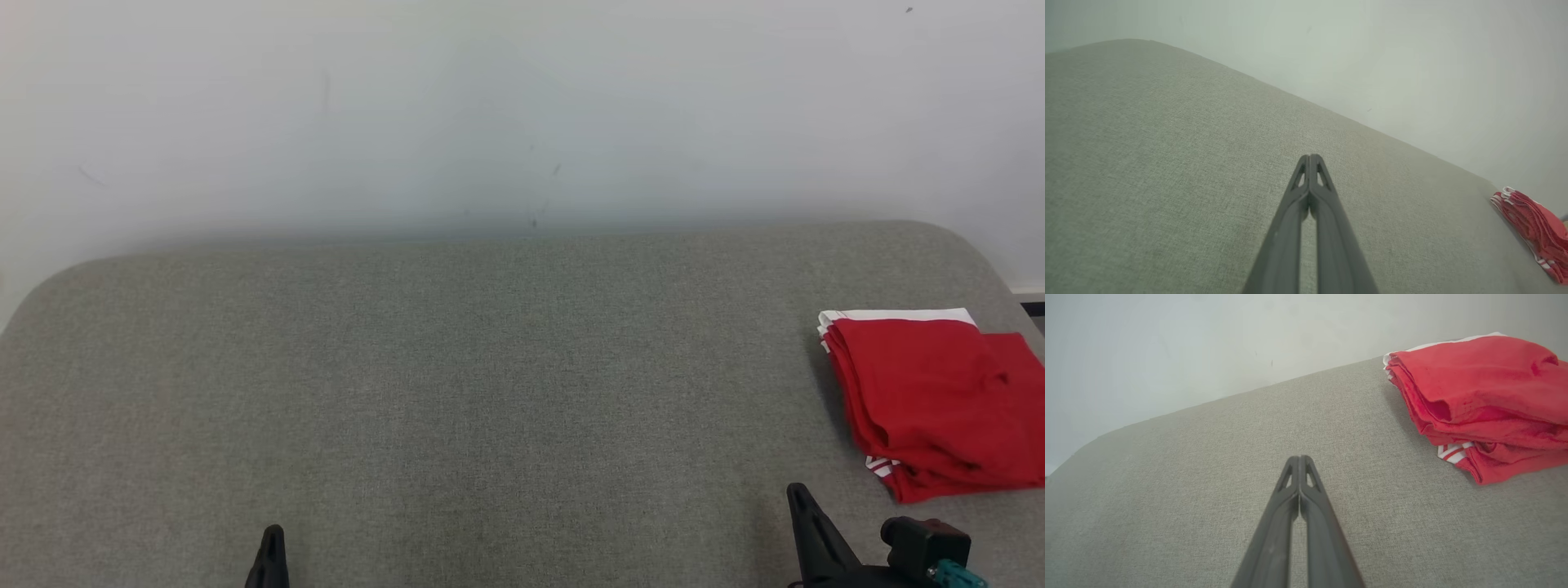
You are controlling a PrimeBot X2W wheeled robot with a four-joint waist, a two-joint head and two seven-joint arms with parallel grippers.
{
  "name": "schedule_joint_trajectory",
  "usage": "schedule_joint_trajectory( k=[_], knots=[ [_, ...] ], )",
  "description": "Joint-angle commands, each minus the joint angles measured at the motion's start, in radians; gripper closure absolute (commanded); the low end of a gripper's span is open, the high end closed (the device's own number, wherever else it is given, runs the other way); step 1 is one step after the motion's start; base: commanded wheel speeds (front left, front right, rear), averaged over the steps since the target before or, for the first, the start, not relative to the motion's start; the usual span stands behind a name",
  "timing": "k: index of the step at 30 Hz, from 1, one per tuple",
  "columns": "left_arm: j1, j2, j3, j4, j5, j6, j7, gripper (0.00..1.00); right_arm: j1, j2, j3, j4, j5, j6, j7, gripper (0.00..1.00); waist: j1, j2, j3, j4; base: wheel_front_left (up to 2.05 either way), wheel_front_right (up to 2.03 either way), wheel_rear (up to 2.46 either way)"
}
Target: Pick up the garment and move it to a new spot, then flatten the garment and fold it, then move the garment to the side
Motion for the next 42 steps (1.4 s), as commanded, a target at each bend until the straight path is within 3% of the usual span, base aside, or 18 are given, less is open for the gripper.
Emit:
schedule_joint_trajectory(
  k=[1, 42],
  knots=[
    [-0.037, 0.006, 0.008, -0.01, -0.051, 0.0, 0.01, 1.0, -0.034, 0.0, -0.008, -0.014, 0.059, 0.0, 0.006, 1.0, 0.0, -0.0001, 0.001, 0.0, 0.0, 0.0, 0.0],
    [-0.137, 0.012, 0.06, 0.031, -0.569, -0.001, 0.161, 1.0, -0.105, 0.0, -0.06, 0.011, 0.658, 0.0, 0.068, 1.0, 0.0, 0.0, 0.016, 0.006, 0.0, 0.0, 0.0]
  ],
)
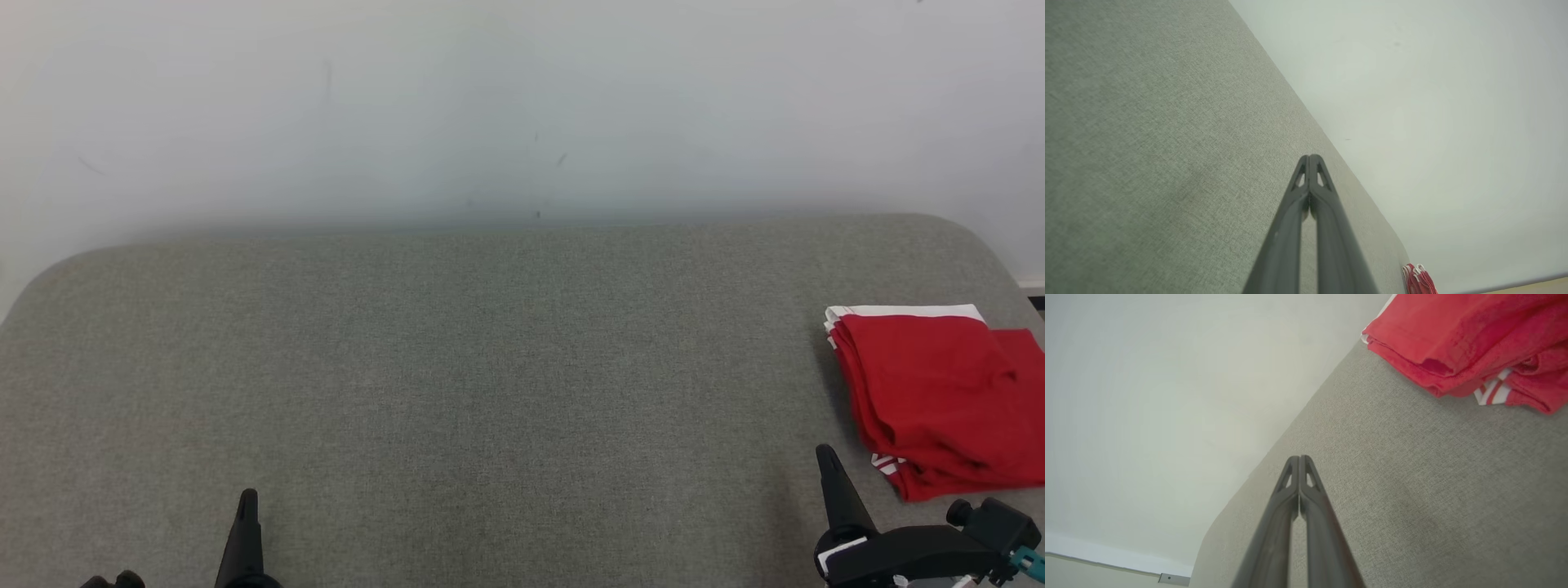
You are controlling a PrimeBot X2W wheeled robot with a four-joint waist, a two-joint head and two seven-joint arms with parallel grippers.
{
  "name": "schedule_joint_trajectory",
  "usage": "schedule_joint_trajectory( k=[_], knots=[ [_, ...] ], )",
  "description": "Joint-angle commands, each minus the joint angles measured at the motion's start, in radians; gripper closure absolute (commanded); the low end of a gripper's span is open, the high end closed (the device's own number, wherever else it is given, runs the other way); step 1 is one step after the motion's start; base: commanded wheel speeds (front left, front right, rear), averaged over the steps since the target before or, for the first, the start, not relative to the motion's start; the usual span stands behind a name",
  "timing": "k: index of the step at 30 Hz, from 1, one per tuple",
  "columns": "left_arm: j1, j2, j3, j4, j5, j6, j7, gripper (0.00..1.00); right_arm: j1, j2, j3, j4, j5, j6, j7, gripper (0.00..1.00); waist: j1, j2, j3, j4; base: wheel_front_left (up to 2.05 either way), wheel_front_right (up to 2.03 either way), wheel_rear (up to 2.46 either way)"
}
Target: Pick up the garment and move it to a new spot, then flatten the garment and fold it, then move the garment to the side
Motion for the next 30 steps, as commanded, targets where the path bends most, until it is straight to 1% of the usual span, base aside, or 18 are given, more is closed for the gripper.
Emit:
schedule_joint_trajectory(
  k=[1, 30],
  knots=[
    [-0.026, 0.006, 0.007, -0.005, -0.027, -0.001, 0.007, 1.0, -0.027, 0.0, -0.006, -0.006, 0.032, 0.0, 0.002, 1.0, -0.0001, 0.0, 0.001, 0.0, 0.0, 0.0, 0.0],
    [-0.075, 0.003, 0.041, 0.017, -0.286, -0.002, 0.09, 1.0, -0.062, 0.0, -0.033, 0.008, 0.337, 0.001, 0.034, 1.0, -0.0001, 0.0, 0.012, 0.005, 0.0, 0.0, 0.0]
  ],
)
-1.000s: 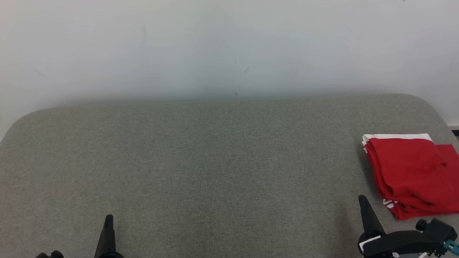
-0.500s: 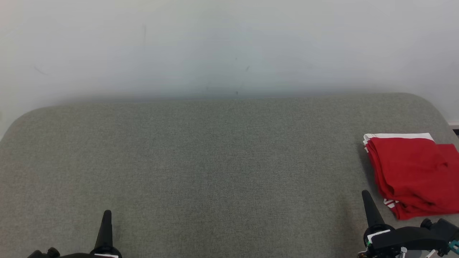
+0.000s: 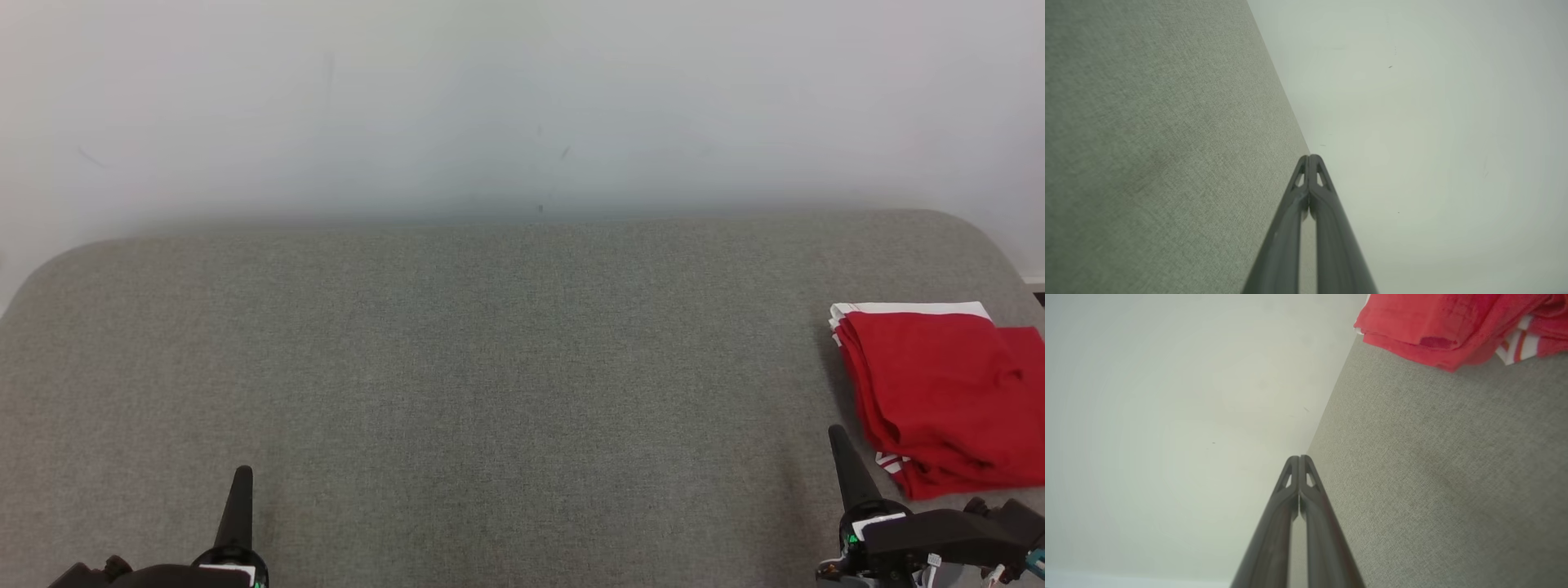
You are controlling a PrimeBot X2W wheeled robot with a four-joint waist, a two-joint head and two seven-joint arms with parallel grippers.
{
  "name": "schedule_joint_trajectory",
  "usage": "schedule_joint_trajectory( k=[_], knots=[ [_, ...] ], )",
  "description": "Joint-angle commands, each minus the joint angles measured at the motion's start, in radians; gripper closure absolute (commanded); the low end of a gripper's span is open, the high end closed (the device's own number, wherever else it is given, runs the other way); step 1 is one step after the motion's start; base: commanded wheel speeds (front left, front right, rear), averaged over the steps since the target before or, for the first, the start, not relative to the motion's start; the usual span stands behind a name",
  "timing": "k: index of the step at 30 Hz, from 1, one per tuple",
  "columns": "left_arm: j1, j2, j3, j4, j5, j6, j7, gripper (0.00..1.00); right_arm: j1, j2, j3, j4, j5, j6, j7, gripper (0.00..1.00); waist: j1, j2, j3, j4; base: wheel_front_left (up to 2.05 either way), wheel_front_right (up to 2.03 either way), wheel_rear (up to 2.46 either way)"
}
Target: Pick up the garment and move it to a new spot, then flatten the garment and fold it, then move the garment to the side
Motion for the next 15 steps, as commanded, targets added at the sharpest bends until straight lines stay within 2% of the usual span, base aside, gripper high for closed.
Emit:
schedule_joint_trajectory(
  k=[1, 15],
  knots=[
    [-0.019, 0.004, 0.007, -0.003, -0.029, -0.002, 0.007, 1.0, -0.022, 0.0, -0.005, -0.005, 0.029, 0.001, 0.002, 1.0, -0.0001, 0.0, 0.001, 0.0, 0.0, 0.0, 0.0],
    [-0.04, 0.002, 0.02, 0.006, -0.129, -0.002, 0.041, 1.0, -0.035, 0.0, -0.015, 0.001, 0.15, 0.001, 0.016, 1.0, -0.0001, 0.0, 0.006, 0.002, 0.0, 0.0, 0.0]
  ],
)
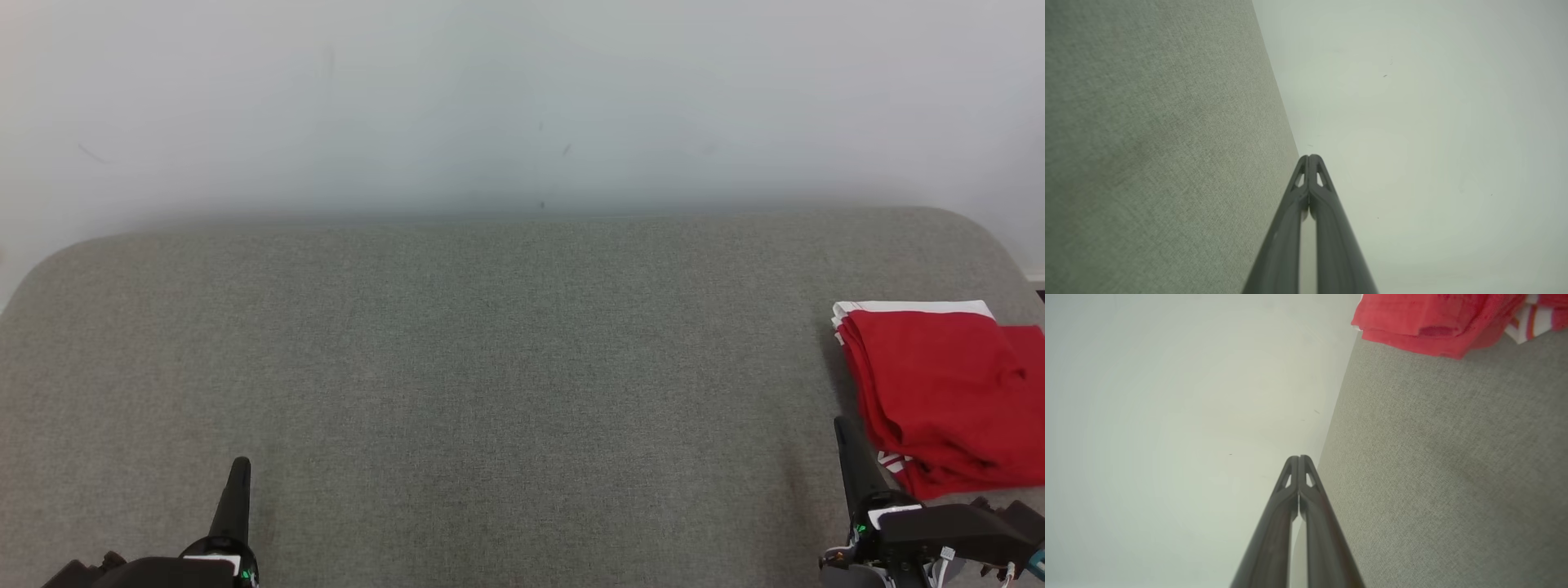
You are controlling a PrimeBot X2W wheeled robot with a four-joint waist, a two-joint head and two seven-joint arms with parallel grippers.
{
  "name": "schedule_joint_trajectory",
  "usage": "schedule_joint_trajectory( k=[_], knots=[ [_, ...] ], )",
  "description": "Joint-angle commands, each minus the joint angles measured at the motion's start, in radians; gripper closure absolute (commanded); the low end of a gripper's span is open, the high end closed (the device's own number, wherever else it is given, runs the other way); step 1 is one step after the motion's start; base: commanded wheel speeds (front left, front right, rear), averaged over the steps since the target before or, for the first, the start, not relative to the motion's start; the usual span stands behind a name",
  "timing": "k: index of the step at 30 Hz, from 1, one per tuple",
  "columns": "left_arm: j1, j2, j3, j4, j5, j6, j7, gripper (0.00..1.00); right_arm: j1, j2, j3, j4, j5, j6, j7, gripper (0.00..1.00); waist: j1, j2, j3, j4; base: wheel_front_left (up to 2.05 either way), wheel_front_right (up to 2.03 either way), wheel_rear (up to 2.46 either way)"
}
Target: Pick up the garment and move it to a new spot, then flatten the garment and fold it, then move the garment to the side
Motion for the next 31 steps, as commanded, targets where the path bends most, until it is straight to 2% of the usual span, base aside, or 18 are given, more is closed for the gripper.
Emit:
schedule_joint_trajectory(
  k=[1, 31],
  knots=[
    [-0.021, 0.002, 0.004, 0.0, -0.026, -0.002, 0.008, 1.0, -0.018, 0.0, -0.004, -0.003, 0.029, 0.001, 0.006, 1.0, -0.0001, 0.0, 0.001, 0.0, 0.0, 0.0, 0.0],
    [-0.052, -0.001, 0.028, 0.015, -0.191, -0.003, 0.063, 1.0, -0.035, 0.0, -0.022, 0.009, 0.224, 0.001, 0.027, 1.0, -0.0001, 0.0, 0.012, 0.005, 0.0, 0.0, 0.0]
  ],
)
